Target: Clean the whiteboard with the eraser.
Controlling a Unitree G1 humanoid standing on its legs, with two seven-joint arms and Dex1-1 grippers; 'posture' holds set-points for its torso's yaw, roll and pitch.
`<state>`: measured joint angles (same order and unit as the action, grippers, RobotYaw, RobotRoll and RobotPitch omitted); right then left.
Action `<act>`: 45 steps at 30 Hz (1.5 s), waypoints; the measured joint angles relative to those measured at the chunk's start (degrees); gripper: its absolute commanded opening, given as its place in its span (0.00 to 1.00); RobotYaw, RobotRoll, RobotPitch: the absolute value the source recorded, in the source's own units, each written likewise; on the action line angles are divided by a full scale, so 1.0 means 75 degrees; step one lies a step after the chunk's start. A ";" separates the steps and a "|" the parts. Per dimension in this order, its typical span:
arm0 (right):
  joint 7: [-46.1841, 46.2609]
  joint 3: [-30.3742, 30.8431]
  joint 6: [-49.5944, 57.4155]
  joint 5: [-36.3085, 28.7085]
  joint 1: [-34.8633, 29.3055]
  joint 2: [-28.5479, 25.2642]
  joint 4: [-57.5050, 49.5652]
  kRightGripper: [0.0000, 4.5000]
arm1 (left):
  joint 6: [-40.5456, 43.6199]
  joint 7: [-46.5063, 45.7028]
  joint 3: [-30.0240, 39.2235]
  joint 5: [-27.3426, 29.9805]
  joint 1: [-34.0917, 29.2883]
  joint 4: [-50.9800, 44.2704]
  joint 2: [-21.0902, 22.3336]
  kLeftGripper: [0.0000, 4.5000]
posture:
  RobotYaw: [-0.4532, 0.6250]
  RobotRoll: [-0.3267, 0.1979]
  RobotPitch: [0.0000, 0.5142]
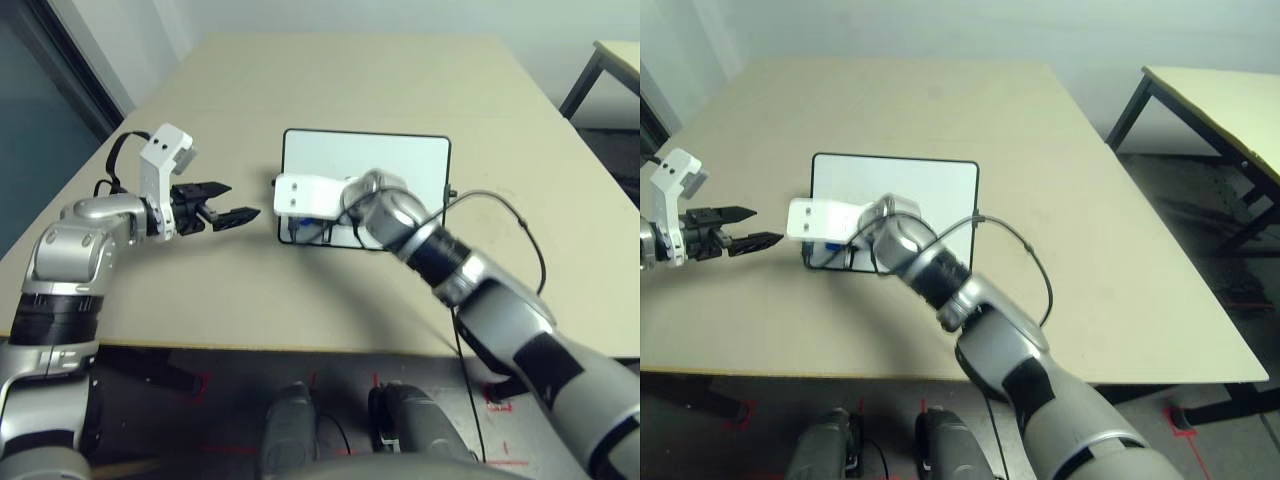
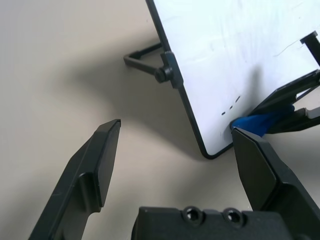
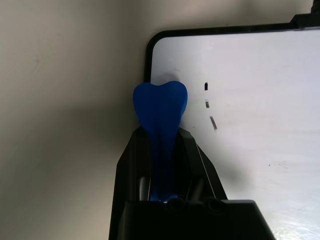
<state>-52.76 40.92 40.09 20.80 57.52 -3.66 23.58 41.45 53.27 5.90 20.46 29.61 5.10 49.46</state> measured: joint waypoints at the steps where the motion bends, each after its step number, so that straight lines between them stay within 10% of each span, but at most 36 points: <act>1: 0.0010 -0.0002 0.0003 -0.0004 0.0030 0.0028 0.0061 0.13 | -0.0037 -0.0002 0.0016 0.0000 0.0012 0.0047 0.0010 1.00 | 0.47 0.62 0.21; 8: 0.0923 -0.0752 -0.0615 -0.0098 0.1209 0.0645 0.1765 0.13 | -0.0226 -0.0064 0.0127 -0.0008 0.0100 0.0290 0.0058 1.00 | 0.47 0.62 0.21; 19: 0.0164 -0.0072 -0.0357 0.0060 -0.0032 0.0018 0.0124 0.13 | -0.0361 -0.0107 0.0243 -0.0013 0.0133 0.0404 0.0057 1.00 | 0.46 0.62 0.21; 29: 0.1040 -0.0949 -0.0800 -0.0072 0.1213 0.0395 0.1924 0.13 | -0.0476 -0.0070 0.0121 -0.0037 0.0312 0.0577 0.0015 1.00 | 0.45 0.62 0.19; 38: 0.0154 0.0012 -0.0295 0.0237 -0.0416 -0.0250 -0.0171 0.13 | -0.0546 -0.0067 0.0068 -0.0033 0.0350 0.0635 -0.0016 1.00 | 0.45 0.62 0.19; 45: 0.0708 -0.0546 -0.0486 0.0033 0.0520 0.0313 0.1127 0.13 | -0.0597 -0.0061 0.0052 -0.0032 0.0352 0.0658 -0.0042 1.00 | 0.45 0.62 0.20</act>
<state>-47.45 36.82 36.44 21.05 61.42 -1.31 32.03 36.97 52.82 6.29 20.21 32.25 10.04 49.15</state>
